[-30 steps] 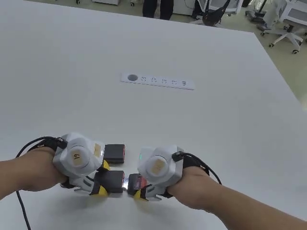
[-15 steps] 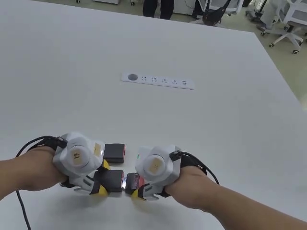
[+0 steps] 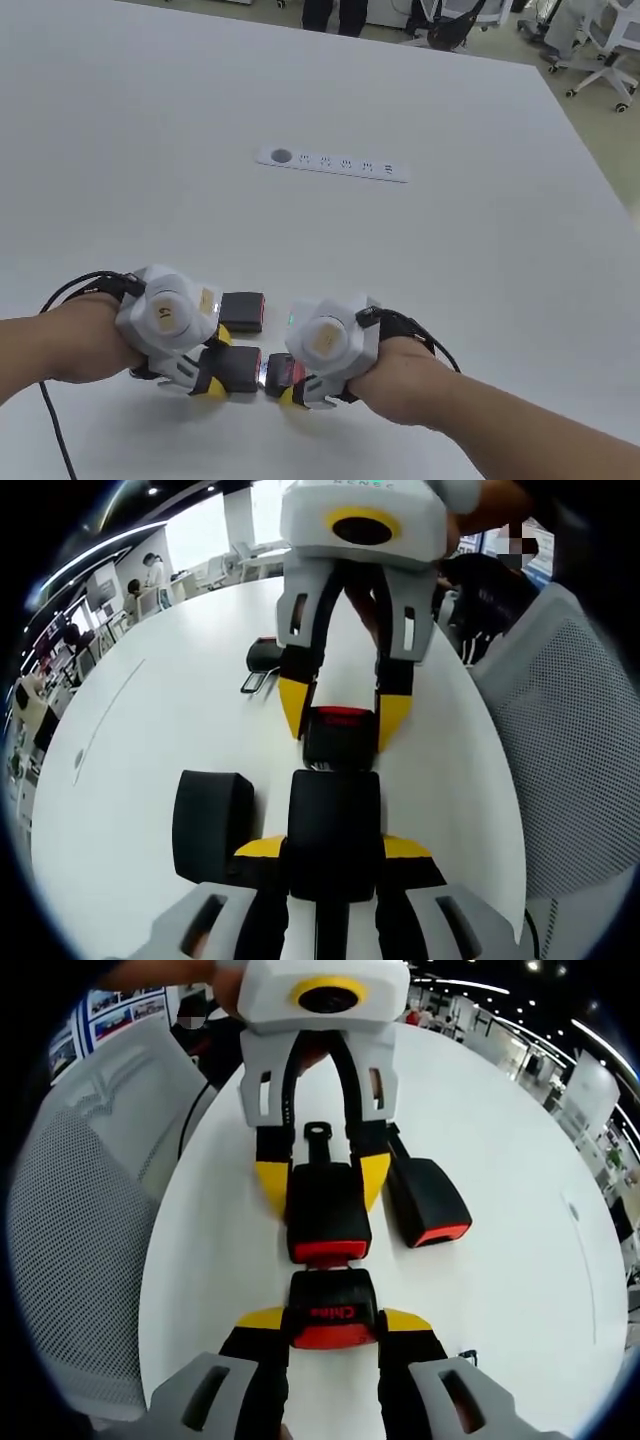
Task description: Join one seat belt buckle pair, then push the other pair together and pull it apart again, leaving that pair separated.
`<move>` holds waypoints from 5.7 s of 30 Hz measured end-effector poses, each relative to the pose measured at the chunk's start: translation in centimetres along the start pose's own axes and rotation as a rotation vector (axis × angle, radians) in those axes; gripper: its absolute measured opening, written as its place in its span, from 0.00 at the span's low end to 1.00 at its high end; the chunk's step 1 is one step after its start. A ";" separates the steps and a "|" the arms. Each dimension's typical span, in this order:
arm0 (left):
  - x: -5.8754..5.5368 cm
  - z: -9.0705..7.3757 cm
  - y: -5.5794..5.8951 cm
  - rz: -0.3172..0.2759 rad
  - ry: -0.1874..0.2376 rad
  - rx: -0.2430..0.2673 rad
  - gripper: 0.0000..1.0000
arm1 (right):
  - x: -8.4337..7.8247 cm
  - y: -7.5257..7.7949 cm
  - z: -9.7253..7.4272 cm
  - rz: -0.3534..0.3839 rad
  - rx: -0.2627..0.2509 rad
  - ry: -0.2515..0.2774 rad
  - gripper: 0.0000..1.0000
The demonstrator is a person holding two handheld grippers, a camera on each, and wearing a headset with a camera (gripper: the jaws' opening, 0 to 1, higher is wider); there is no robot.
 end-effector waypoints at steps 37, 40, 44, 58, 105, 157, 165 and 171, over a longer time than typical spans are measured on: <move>0.2 -0.1 0.2 0.004 -0.041 -0.004 0.34 | 0.1 0.2 -0.1 -0.001 0.024 -0.011 0.31; 0.1 -0.1 0.1 -0.002 -0.042 0.003 0.34 | 0.2 0.1 -0.1 -0.007 0.021 -0.014 0.32; -0.1 -0.1 0.0 -0.020 -0.050 0.006 0.34 | 0.2 0.1 -0.3 -0.007 0.020 -0.009 0.32; 1.6 -2.2 0.6 -0.076 0.012 0.039 0.36 | 0.8 -0.4 -1.5 0.014 0.007 0.030 0.36; 0.7 -1.2 -6.9 -0.011 -0.056 0.077 0.42 | -7.8 8.3 -5.8 0.071 -0.122 -0.065 0.35; 0.3 0.0 -7.9 0.018 -0.100 -0.001 0.33 | -2.7 8.1 -1.5 -0.004 0.006 -0.071 0.31; 0.4 0.0 -7.8 0.022 -0.090 0.001 0.33 | -0.6 7.9 -0.2 -0.021 0.008 -0.064 0.31; 0.4 0.0 -7.8 0.027 -0.093 0.002 0.33 | 0.5 8.1 0.2 -0.035 -0.005 -0.038 0.31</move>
Point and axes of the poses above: the centre of the closed fingertips' face, and the gripper's own axes: z roughly forward along the fingers, y roughly to its right, x roughly out of its top, the point moved 6 cm from there along -z, roughly backward along the fingers, and after that the axes turned 1 degree about -z, right-handed, at the moved point
